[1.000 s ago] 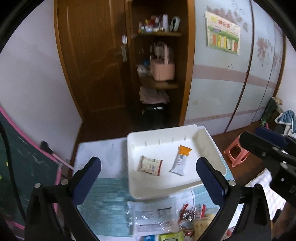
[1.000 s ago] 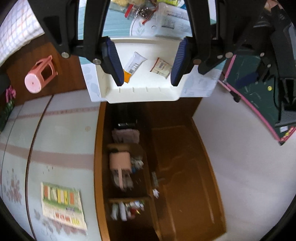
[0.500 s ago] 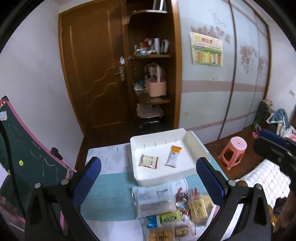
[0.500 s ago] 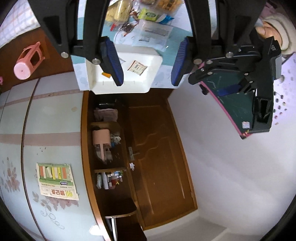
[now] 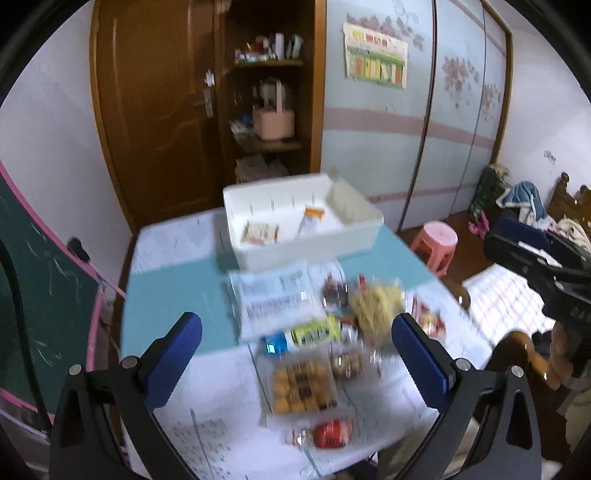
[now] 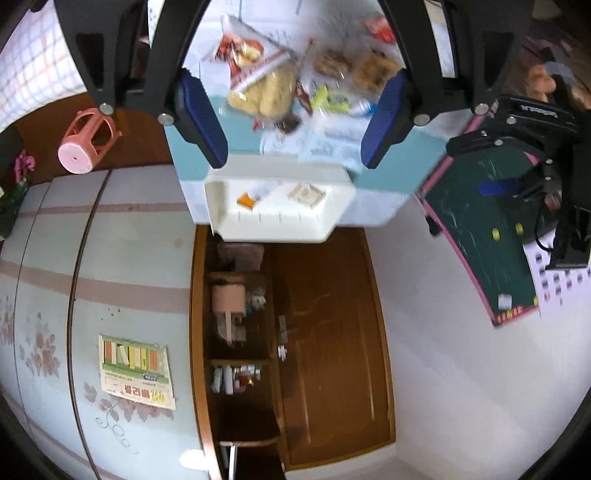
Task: Organize snacks
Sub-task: 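Grasp the red-wrapped pastry with the left tool while the right grasps a clear bread bag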
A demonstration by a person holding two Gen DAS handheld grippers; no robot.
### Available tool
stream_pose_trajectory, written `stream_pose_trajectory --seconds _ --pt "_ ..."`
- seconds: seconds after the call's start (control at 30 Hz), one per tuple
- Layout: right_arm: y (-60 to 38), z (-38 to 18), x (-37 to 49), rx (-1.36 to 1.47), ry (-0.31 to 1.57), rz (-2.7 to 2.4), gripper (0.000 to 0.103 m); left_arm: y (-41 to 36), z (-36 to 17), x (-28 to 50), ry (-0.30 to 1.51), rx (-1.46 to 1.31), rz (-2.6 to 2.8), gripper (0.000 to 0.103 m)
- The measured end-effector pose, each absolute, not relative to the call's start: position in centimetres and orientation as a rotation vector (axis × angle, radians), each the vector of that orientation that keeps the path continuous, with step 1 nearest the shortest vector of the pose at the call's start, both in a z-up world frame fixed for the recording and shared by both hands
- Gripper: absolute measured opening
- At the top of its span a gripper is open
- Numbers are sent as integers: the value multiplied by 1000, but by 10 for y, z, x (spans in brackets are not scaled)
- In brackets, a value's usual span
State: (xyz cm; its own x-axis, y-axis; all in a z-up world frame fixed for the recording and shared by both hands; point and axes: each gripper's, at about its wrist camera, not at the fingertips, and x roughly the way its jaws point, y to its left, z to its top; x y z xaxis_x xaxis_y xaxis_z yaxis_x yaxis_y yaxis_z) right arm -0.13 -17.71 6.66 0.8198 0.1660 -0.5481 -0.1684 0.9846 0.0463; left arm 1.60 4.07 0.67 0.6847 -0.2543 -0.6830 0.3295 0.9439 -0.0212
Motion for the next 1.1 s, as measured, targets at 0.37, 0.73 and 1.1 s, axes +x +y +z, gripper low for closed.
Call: stream_pose_trajectory --seconds 0.37,0.73,1.1 --pt "-151 -52 -12 -81 809 268 75 36 -142 11 1162 60 -409 102" --pt "-124 -90 8 -211 823 374 75 12 -196 18 1292 46 -409 95" --pt "-106 -106 27 -332 847 458 75 11 -202 23 1301 25 -425 70"
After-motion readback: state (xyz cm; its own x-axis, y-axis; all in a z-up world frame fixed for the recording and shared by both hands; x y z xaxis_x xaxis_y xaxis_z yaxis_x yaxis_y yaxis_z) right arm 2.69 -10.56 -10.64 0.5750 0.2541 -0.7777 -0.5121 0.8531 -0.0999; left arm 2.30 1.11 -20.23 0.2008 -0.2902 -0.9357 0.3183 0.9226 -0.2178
